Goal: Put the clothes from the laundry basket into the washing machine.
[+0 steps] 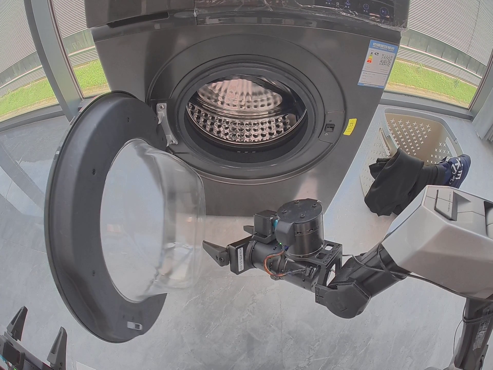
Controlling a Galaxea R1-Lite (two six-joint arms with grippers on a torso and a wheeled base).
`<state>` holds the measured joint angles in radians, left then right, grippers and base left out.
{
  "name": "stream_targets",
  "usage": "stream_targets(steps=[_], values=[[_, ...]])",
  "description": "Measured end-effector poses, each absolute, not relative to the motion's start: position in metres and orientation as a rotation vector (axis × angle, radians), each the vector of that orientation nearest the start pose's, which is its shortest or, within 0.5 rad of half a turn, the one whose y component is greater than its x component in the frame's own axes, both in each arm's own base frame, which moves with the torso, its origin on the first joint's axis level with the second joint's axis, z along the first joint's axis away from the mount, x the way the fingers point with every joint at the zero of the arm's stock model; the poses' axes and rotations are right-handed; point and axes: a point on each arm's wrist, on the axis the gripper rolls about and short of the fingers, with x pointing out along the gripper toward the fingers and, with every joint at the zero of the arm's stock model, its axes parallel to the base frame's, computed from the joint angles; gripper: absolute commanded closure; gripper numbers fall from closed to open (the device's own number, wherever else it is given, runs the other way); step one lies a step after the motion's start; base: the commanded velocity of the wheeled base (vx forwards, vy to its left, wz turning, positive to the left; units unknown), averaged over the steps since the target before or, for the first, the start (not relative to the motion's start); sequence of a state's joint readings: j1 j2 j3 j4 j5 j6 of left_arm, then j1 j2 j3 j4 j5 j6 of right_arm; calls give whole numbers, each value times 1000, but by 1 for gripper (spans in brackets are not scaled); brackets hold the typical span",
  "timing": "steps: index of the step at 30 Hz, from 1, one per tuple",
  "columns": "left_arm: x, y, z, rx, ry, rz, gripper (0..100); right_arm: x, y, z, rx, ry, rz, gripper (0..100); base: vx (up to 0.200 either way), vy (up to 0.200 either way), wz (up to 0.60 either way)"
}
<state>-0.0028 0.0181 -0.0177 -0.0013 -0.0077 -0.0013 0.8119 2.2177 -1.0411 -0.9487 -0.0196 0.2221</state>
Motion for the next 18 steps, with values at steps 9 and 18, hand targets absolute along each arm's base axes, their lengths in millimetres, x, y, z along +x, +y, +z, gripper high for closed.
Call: stream_targets(steps=[9,18], values=[[-23,0,81,0,-1,-11,0,301,311,92,147,246,756,0,0,0,0],[-23,0,81,-1,-1,-11,0,316,334,86,163,206,757,0,0,0,0]])
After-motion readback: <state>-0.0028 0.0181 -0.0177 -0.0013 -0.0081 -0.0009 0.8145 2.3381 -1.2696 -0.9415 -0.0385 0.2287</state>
